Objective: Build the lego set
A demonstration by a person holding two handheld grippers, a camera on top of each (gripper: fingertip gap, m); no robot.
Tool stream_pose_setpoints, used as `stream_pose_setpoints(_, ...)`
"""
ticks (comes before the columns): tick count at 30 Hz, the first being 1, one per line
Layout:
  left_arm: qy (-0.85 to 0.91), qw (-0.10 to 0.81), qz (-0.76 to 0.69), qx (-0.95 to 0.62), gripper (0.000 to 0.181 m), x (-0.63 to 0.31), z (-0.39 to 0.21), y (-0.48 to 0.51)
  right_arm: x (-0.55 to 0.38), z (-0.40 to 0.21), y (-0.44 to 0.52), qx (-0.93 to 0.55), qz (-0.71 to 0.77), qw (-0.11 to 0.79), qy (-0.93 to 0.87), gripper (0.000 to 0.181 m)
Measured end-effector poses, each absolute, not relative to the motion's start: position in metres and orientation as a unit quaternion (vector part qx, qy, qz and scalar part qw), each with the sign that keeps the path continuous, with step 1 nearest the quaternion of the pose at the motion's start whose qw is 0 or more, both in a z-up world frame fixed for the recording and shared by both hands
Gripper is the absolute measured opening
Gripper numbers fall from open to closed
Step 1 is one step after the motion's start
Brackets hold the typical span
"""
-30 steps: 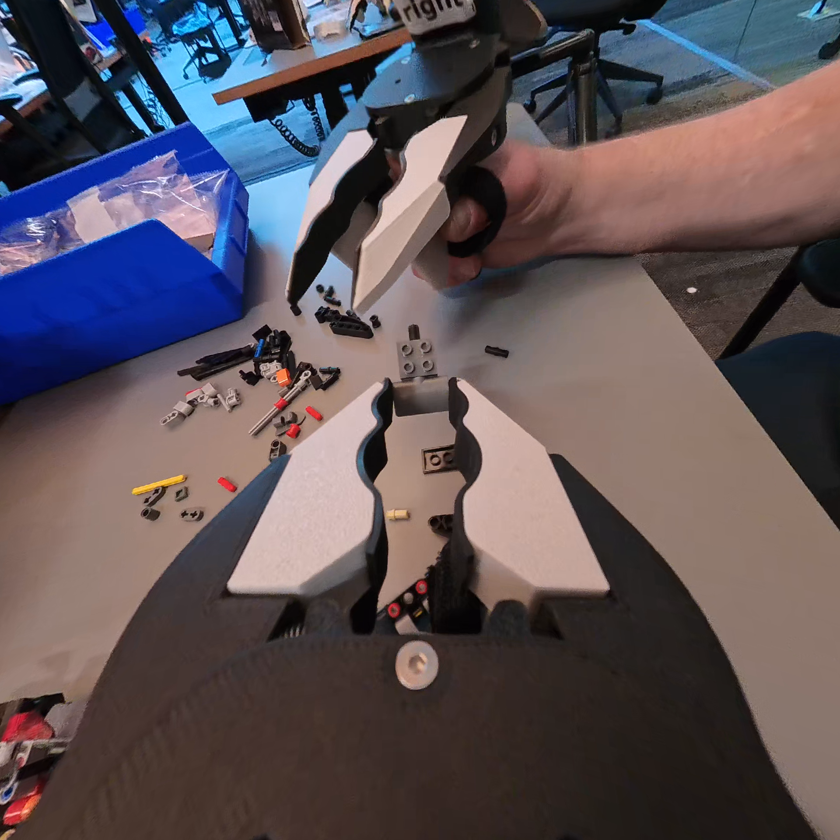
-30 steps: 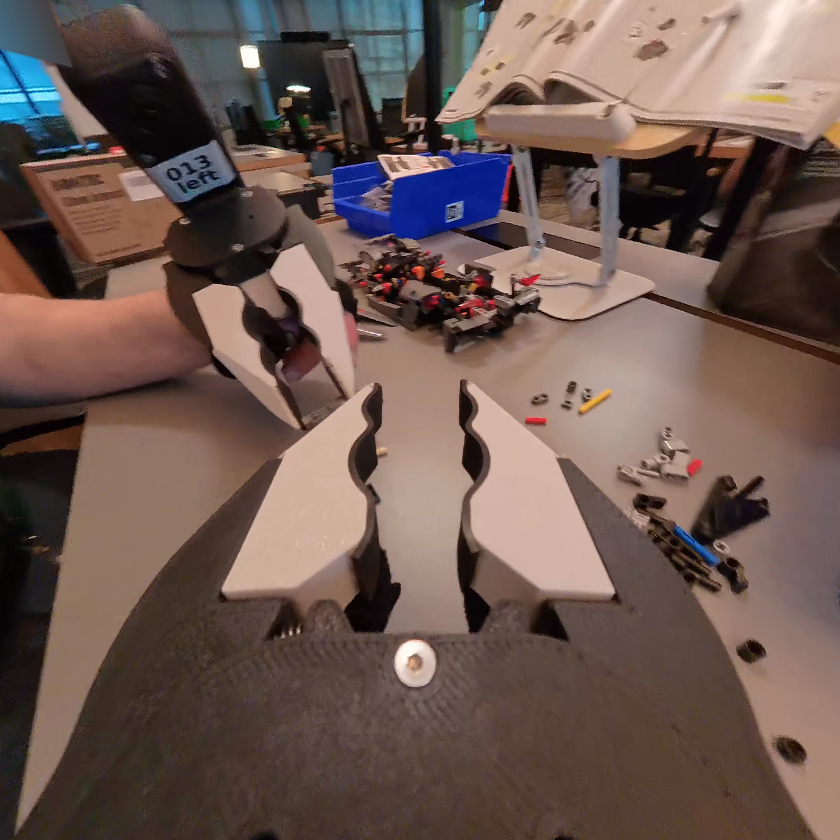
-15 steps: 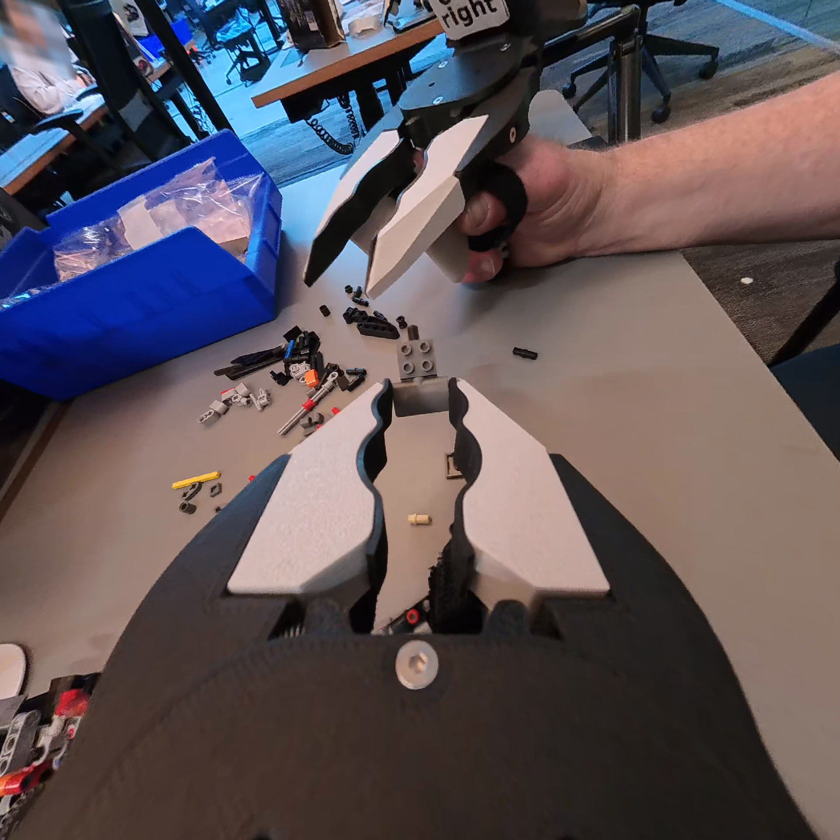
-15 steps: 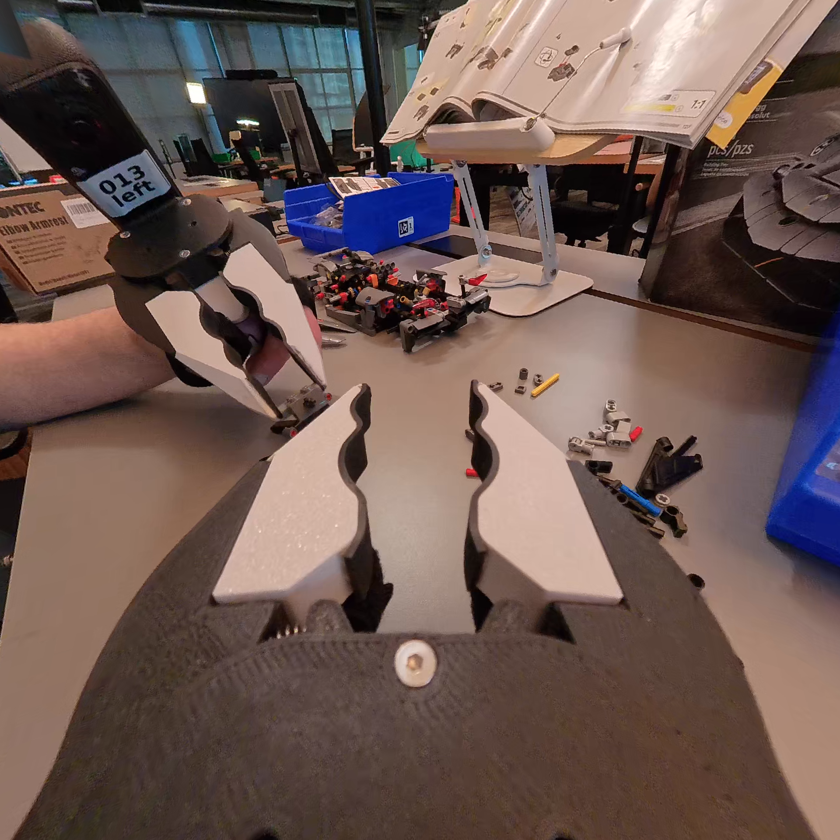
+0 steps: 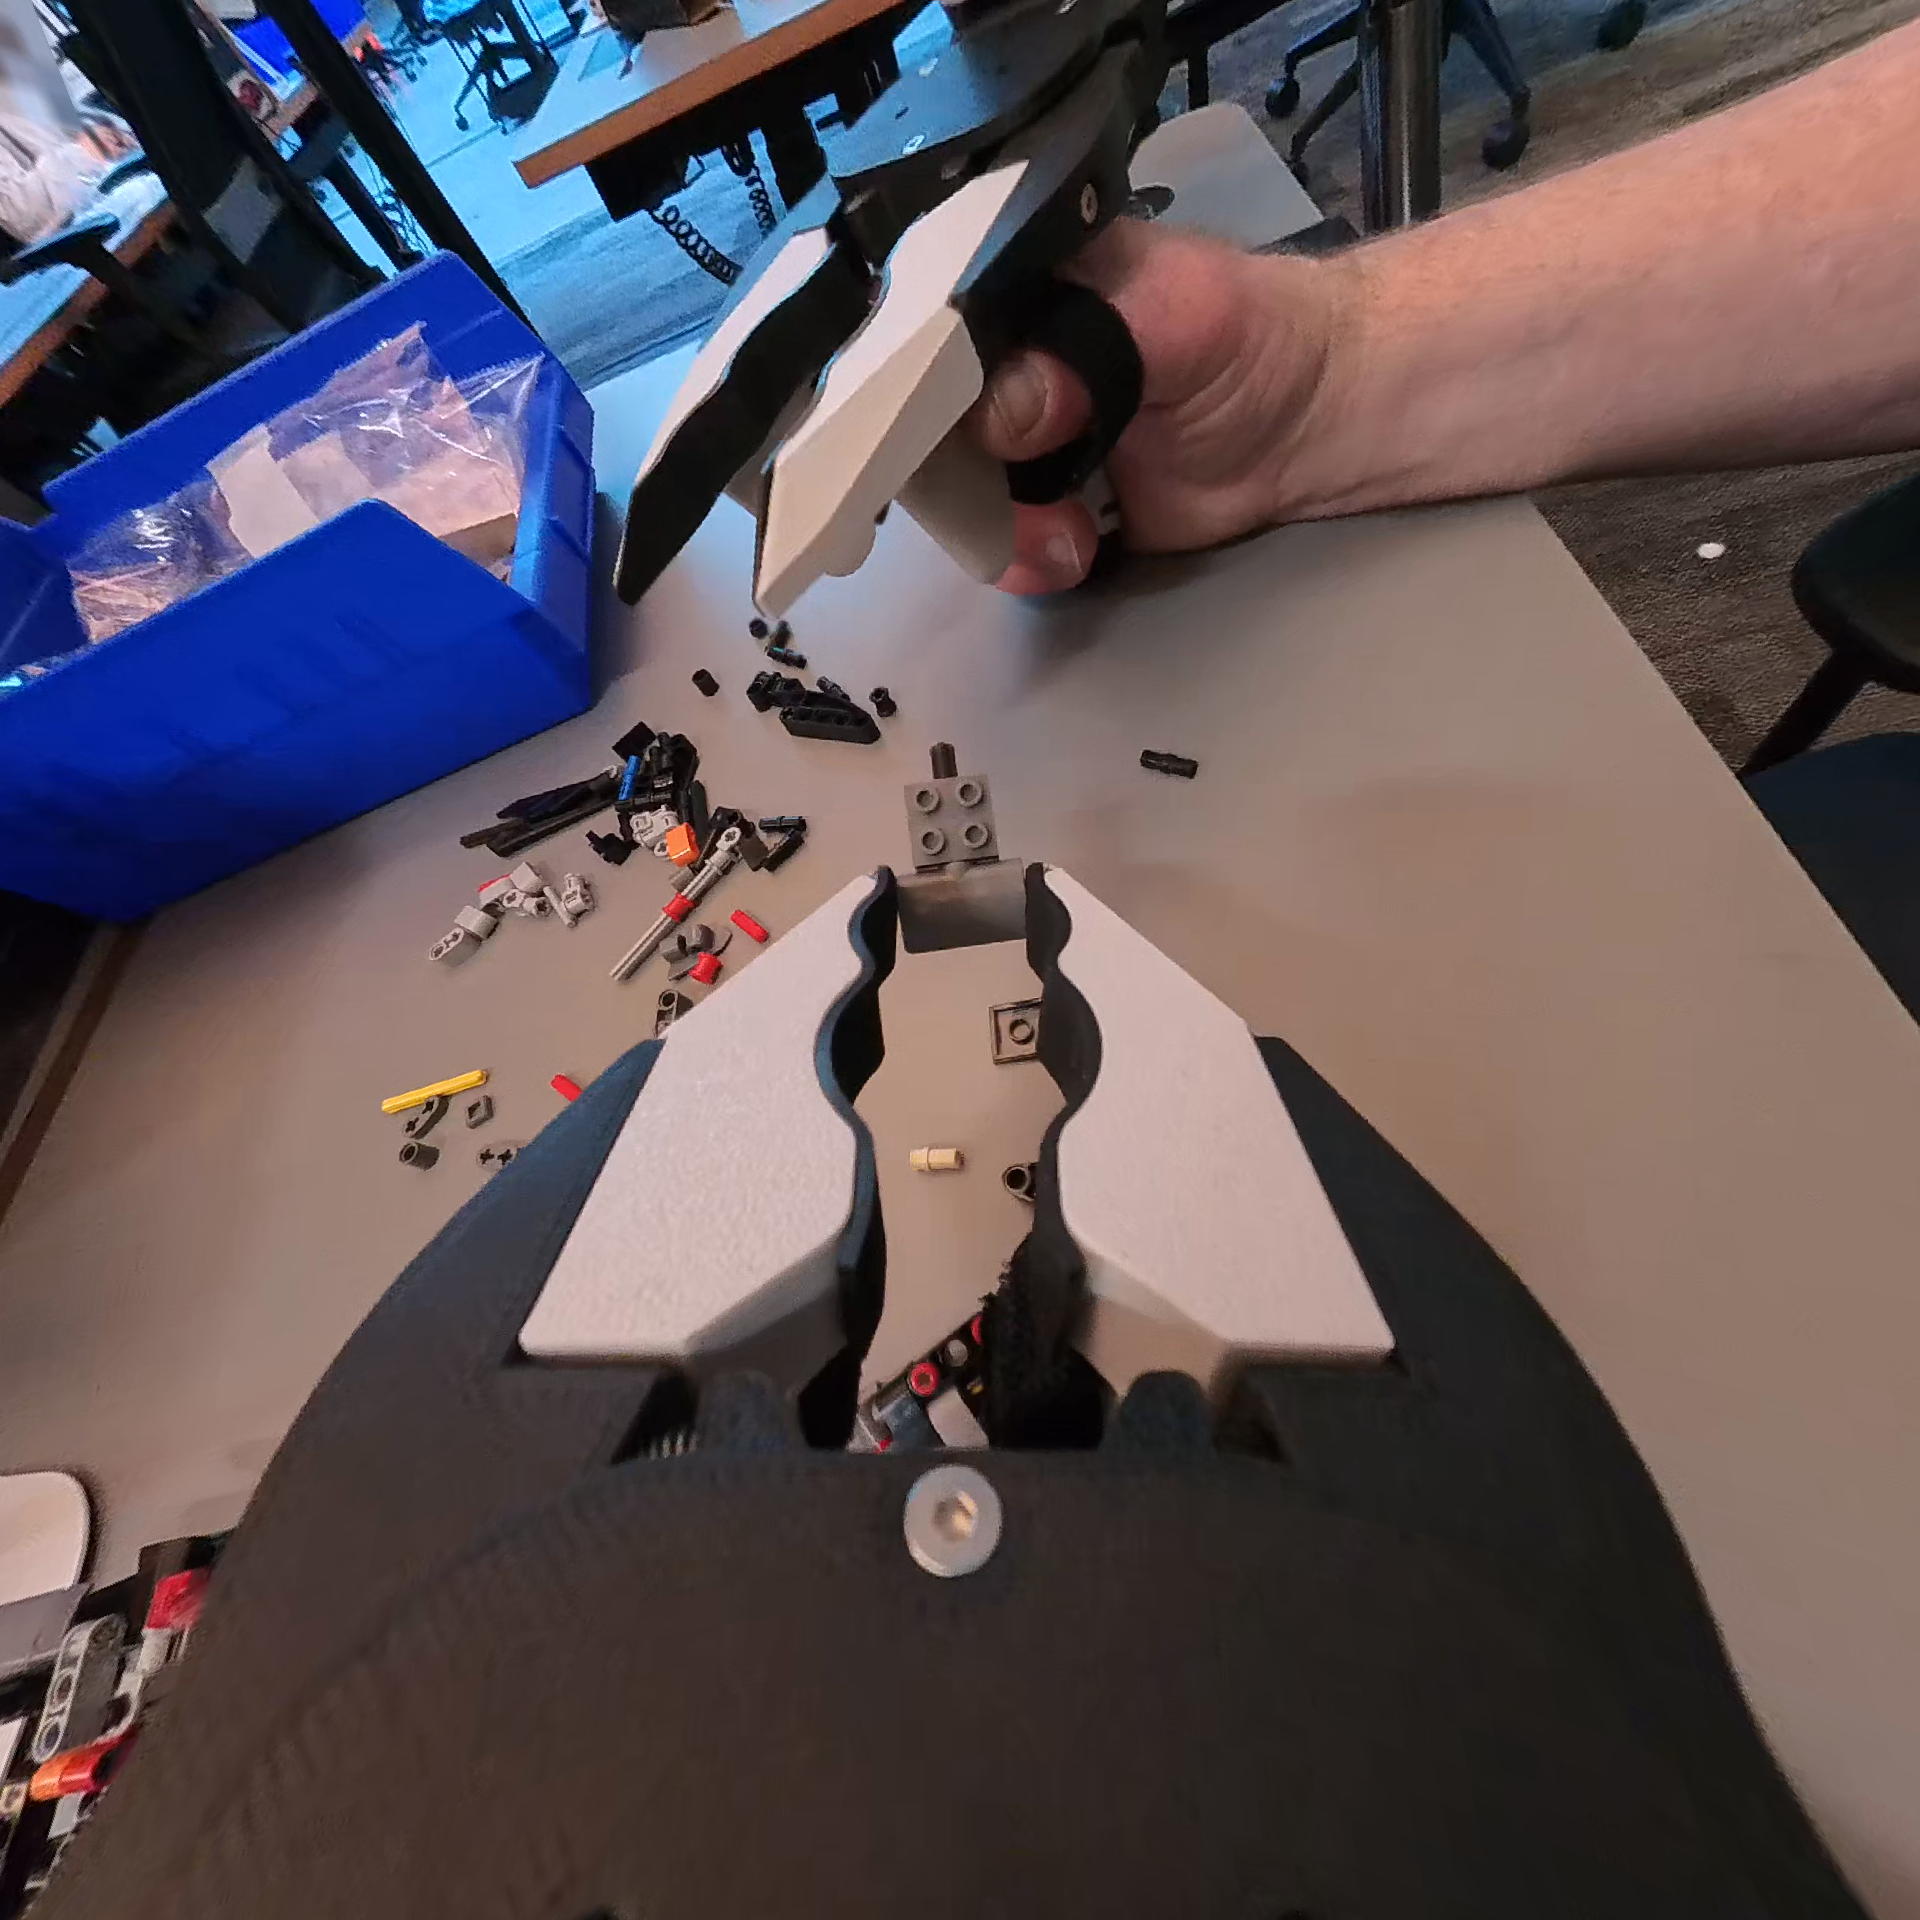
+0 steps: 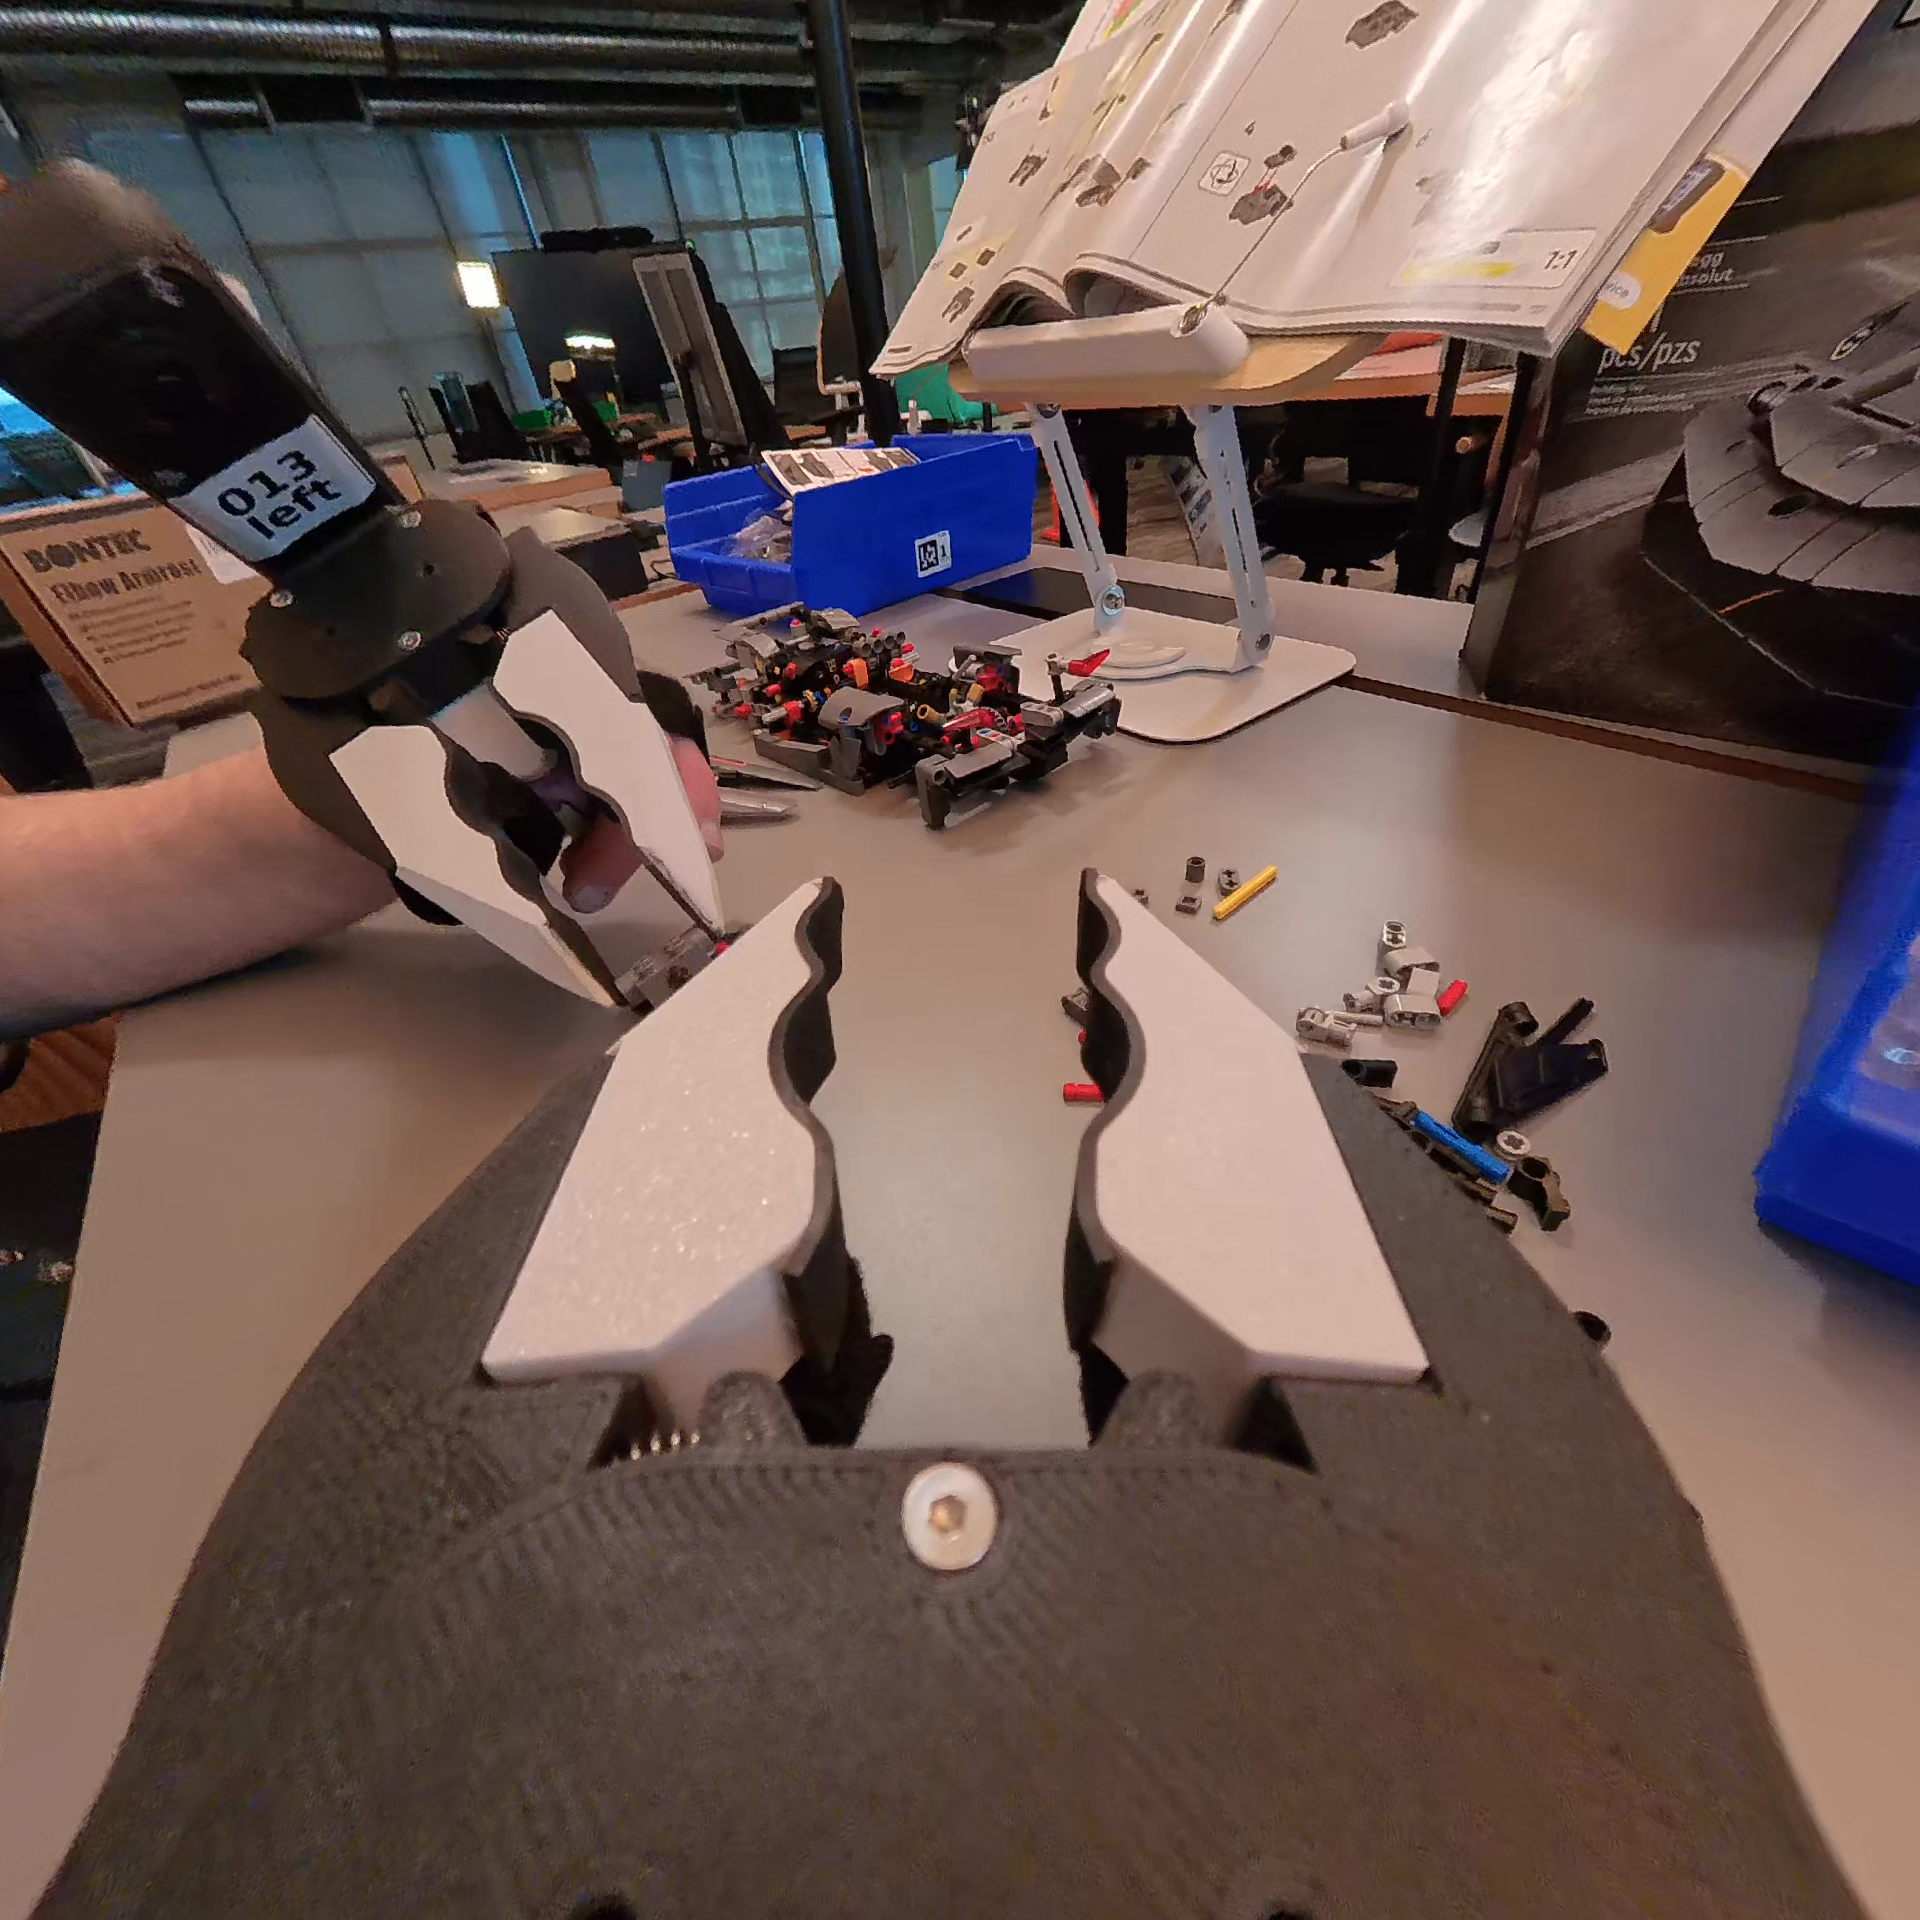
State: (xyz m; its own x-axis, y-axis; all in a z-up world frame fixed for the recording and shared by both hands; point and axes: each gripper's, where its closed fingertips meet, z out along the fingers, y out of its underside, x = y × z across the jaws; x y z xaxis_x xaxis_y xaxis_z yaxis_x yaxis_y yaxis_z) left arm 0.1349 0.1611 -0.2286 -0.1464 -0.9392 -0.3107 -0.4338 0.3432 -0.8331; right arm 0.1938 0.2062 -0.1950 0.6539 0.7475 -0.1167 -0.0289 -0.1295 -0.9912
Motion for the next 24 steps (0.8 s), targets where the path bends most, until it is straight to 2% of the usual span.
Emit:
stream_pose_setpoints(17,0.719,0.395,-0.298,-0.489,0.023,0.13,-0.24,0.153,0.2,-0.19,0.207,-0.671,0.34,0.61,-0.252,0.044)
stream_pose_setpoints(24,0.679,0.466,-0.287,-0.49,0.023,0.133,-0.219,0.169,0.2,-0.187,0.205,-0.663,0.36,0.609,-0.246,0.043)
